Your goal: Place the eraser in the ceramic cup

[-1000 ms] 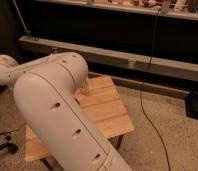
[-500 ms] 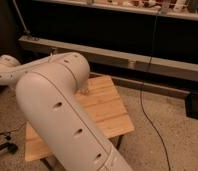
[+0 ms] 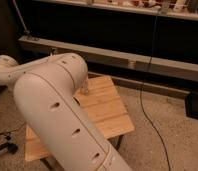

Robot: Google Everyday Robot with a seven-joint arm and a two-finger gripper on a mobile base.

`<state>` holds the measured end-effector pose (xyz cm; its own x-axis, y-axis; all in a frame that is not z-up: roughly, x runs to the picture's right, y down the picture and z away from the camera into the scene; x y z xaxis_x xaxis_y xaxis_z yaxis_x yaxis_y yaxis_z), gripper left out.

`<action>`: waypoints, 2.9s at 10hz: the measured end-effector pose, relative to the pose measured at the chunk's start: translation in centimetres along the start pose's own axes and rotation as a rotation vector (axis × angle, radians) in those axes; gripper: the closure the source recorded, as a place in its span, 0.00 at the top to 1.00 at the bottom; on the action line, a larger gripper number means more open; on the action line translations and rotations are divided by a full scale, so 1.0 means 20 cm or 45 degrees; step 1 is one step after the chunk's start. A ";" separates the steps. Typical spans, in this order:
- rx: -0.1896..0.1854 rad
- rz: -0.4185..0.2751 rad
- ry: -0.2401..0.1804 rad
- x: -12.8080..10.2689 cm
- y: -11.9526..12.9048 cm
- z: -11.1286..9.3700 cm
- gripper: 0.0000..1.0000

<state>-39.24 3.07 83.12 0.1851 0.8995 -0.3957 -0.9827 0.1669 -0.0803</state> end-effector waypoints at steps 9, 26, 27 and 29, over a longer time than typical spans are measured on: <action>0.000 0.001 0.009 0.00 0.00 0.01 0.00; 0.104 -0.043 -0.070 -0.11 -0.04 -0.04 0.79; 0.108 -0.045 -0.074 -0.10 -0.02 -0.04 0.79; 0.113 -0.051 -0.072 -0.07 0.01 -0.03 0.79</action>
<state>-39.79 1.56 83.08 0.2262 0.9124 -0.3412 -0.9716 0.2362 -0.0127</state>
